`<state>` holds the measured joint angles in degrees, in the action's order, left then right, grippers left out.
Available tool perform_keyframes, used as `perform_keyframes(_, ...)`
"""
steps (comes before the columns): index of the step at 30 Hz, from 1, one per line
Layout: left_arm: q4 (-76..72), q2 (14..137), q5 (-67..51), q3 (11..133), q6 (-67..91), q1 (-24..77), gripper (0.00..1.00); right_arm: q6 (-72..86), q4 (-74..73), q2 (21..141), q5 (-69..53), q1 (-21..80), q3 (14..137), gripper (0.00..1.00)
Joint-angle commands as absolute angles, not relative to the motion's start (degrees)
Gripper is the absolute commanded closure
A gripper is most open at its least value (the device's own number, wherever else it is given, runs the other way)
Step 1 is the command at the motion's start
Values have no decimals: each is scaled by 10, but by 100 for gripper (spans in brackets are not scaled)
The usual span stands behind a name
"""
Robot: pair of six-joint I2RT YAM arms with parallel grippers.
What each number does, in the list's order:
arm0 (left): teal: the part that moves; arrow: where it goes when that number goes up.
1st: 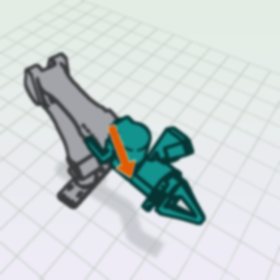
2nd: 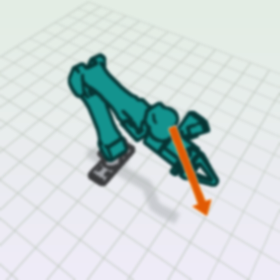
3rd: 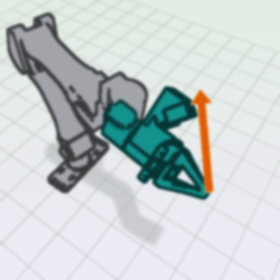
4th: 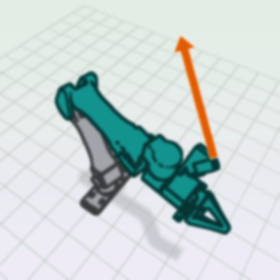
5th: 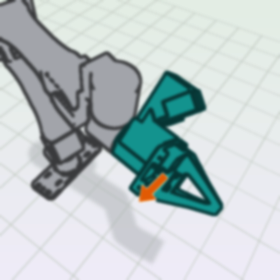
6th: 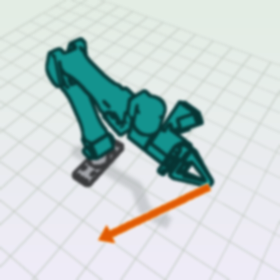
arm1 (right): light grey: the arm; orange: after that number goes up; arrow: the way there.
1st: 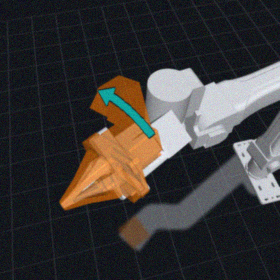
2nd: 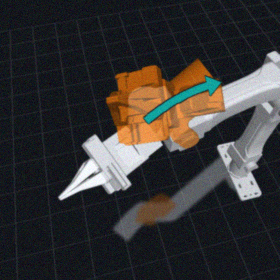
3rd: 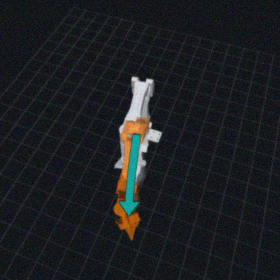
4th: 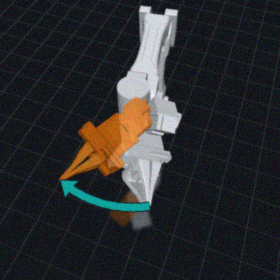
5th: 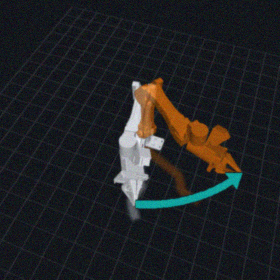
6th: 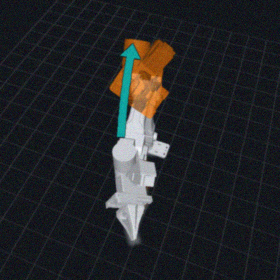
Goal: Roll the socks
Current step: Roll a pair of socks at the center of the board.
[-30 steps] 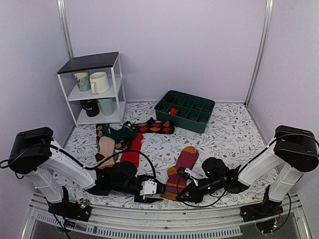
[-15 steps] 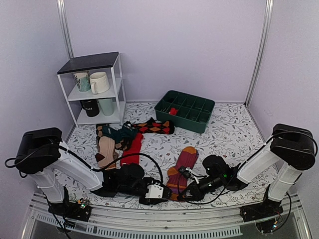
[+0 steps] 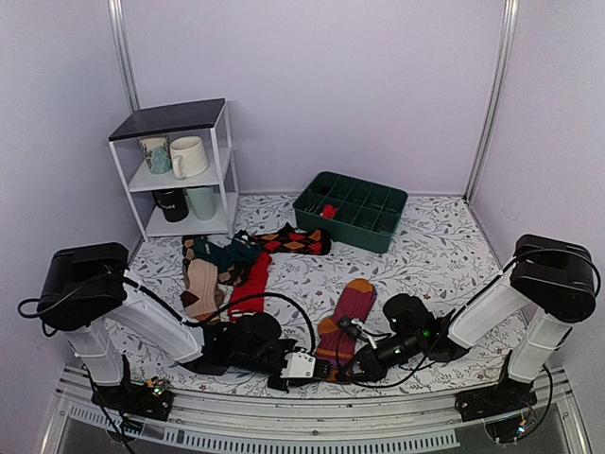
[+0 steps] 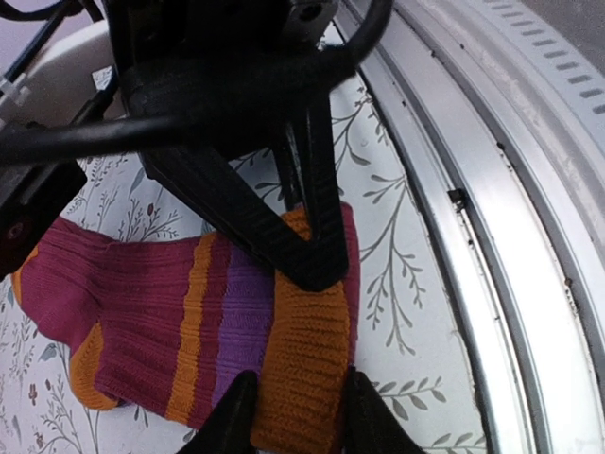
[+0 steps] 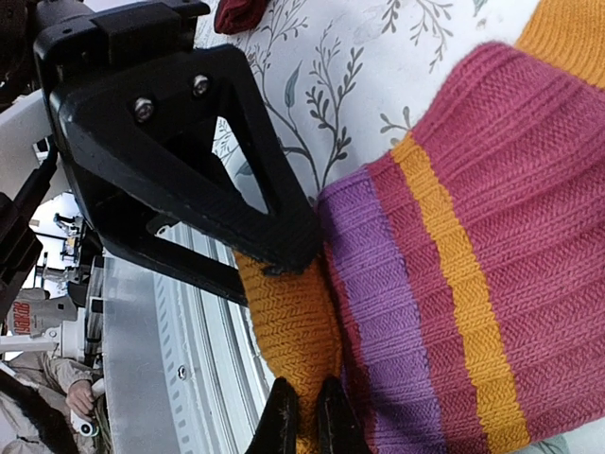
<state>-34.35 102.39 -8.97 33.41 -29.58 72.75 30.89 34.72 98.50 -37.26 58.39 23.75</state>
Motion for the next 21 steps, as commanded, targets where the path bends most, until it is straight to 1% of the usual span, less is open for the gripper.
perform_keyframes(1, -335, 1031, -102, 343, -289, 734, 76, 315, 245, 1022, -363, 586, 224, 100)
perform_keyframes(3, -330, 1033, -104, 345, -288, 734, 88, 315, 245, 1022, -363, 586, 225, 100)
perform_keyframes(4, -329, 1035, -106, 345, -285, 733, 96, 315, 245, 1023, -362, 585, 225, 100)
perform_keyframes(5, -326, 1036, -107, 346, -281, 734, 100, 315, 243, 1022, -362, 585, 226, 100)
perform_keyframes(10, -291, 1035, -121, 357, -224, 732, 100, 312, 228, 999, -346, 585, 238, 90)
perform_keyframes(12, -267, 1040, -129, 364, -188, 731, 100, 301, 214, 964, -319, 585, 245, 84)
perform_keyframes(14, -231, 1048, -138, 376, -156, 730, 100, 273, 206, 917, -276, 585, 245, 81)
perform_keyframes(17, -151, 1066, -167, 405, -120, 722, 100, 218, 225, 832, -175, 603, 213, 78)
perform_keyframes(21, -61, 1105, -229, 443, -94, 697, 100, 67, 335, 751, -29, 662, 142, 71)
